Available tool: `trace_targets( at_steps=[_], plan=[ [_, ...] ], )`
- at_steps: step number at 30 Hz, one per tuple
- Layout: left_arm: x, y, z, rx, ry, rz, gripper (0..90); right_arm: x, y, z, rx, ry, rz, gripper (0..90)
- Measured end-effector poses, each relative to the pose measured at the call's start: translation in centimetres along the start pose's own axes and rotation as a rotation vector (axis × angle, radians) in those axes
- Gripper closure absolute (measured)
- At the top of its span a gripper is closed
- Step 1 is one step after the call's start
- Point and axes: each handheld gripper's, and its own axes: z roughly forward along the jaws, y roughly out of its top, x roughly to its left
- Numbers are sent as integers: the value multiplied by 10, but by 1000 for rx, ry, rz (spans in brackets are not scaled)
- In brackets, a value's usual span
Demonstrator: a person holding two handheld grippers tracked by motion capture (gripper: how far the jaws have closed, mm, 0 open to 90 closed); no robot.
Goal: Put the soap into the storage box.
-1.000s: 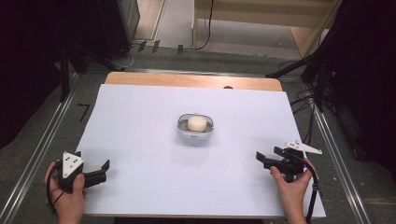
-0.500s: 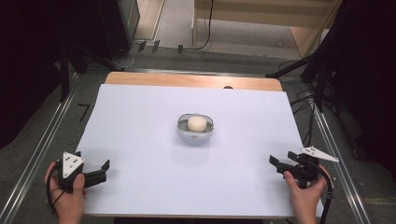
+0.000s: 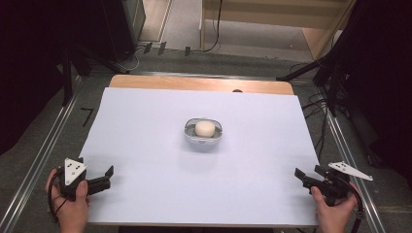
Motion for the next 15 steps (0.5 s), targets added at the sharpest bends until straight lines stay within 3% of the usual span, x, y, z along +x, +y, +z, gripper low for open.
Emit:
trace_targets(
  at_steps=[7,15],
  plan=[
    [0,0,0,2,1,-1,0,-14,-12,-15,-5,1,29,132],
    [0,0,0,4,5,-2,0,-14,-16,-17,2,-7,17,132]
  ],
)
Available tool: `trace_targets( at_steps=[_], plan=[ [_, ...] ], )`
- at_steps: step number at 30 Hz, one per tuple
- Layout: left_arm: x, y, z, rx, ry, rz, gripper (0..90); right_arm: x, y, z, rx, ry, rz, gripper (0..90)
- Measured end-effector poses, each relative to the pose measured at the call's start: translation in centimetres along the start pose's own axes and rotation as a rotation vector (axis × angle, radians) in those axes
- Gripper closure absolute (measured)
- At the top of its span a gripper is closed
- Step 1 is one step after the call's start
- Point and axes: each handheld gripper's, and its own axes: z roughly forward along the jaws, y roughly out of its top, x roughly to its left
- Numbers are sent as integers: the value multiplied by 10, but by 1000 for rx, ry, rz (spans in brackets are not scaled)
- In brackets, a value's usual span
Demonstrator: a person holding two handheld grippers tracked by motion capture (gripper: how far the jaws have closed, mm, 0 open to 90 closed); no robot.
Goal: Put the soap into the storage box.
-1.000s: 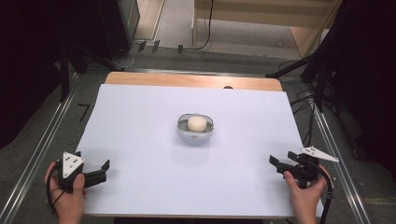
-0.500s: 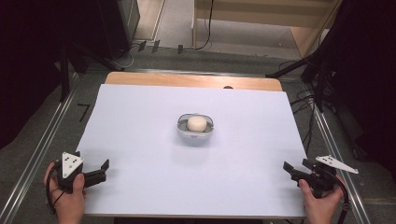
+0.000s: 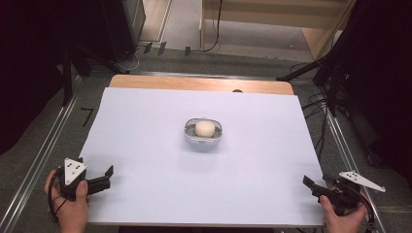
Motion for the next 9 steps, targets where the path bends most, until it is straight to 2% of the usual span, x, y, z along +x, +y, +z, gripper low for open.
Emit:
trace_targets(
  at_steps=[8,9],
  plan=[
    [0,0,1,3,-5,-4,0,0,-1,1,2,-12,4,132],
    [0,0,1,6,-5,-3,0,0,0,1,0,-25,4,132]
  ],
)
